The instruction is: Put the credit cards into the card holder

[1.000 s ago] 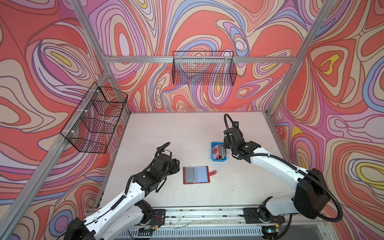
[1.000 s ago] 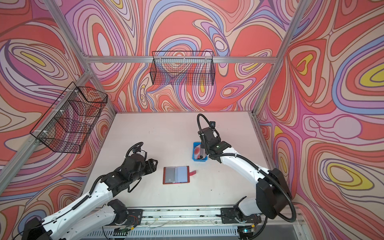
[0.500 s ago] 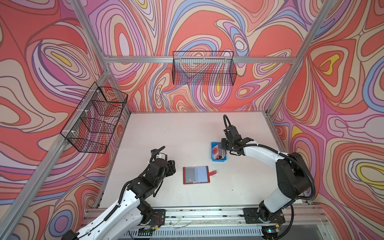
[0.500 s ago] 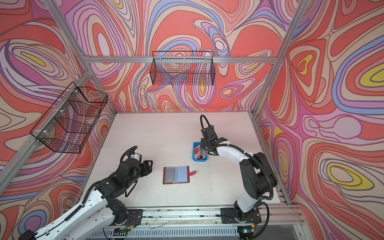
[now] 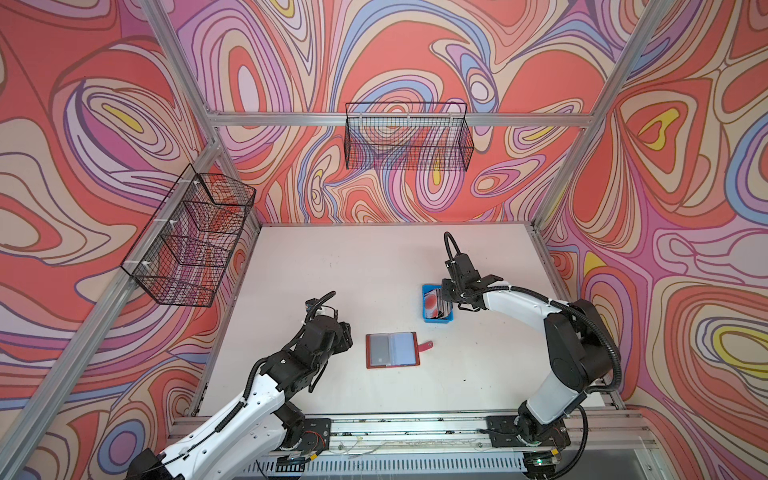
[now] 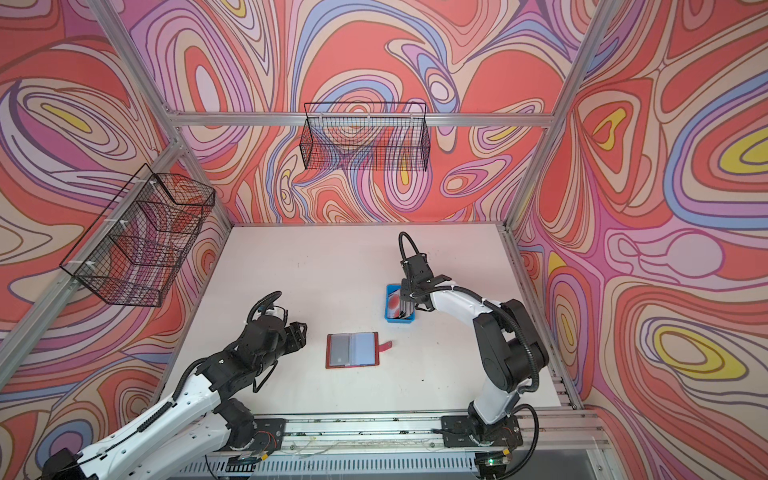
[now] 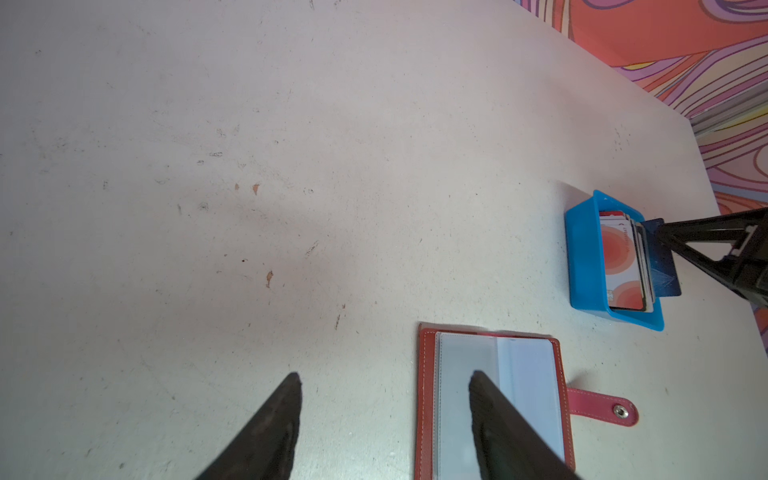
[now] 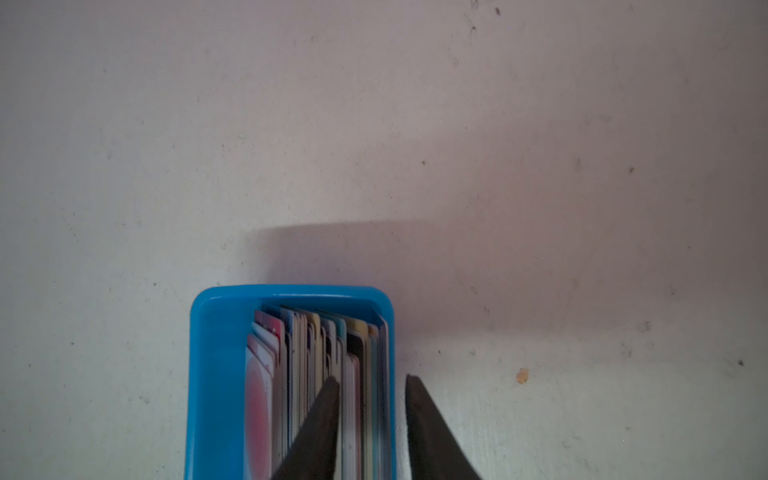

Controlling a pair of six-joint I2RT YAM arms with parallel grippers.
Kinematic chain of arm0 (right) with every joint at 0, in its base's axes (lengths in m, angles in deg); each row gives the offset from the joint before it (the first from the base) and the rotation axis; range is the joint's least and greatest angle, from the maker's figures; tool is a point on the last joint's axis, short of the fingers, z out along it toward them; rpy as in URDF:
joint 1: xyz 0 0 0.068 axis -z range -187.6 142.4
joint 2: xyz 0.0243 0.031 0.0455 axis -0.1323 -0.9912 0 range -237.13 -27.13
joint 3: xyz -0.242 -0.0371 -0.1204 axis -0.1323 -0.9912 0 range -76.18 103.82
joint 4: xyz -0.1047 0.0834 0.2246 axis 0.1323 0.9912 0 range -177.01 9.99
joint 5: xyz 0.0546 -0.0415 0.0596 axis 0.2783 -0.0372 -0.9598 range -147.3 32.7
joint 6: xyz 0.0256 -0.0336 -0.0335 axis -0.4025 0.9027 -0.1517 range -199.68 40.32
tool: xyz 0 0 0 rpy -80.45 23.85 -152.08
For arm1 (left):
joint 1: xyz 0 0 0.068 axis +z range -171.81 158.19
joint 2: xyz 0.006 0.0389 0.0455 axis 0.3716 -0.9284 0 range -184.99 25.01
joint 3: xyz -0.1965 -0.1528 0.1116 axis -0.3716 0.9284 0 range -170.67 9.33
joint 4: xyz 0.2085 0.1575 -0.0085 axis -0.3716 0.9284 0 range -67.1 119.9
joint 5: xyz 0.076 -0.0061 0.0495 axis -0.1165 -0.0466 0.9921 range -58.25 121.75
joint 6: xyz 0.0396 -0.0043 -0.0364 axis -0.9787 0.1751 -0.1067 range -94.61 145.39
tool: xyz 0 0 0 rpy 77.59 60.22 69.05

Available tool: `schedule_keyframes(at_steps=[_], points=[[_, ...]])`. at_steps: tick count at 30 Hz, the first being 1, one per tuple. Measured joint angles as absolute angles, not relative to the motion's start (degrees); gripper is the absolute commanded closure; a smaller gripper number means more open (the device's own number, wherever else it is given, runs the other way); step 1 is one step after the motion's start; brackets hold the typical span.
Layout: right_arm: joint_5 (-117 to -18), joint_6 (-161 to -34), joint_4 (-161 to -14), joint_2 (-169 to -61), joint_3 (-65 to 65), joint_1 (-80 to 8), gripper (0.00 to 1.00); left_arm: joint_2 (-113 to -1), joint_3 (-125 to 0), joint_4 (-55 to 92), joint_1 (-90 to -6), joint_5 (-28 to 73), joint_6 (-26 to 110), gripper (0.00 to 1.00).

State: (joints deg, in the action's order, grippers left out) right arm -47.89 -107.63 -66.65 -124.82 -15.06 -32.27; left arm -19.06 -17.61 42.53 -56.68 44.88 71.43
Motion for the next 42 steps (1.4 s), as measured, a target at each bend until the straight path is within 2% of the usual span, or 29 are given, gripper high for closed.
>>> schedule_keyframes(at_steps=[12, 23, 29, 42], points=[[-48.37, -107.78, -66.65, -125.17, -15.06, -32.01, 0.9, -19.1, -17.61, 42.53, -56.68, 44.88, 71.43, 0.34], [-48.4, -107.82, -66.65, -125.54, -15.0, -31.94, 0.91, -19.37, -17.61, 42.51, -56.68, 44.86, 71.43, 0.35], [-48.7, -107.82, -66.54, -126.33, -14.67, -31.72, 1.0, -19.39, -17.61, 42.51, -56.68, 44.83, 71.43, 0.34], [-48.99, -107.8, -67.52, -121.19, -16.4, -31.5, 1.0, -19.37, -17.61, 42.51, -56.68, 44.64, 71.43, 0.34]])
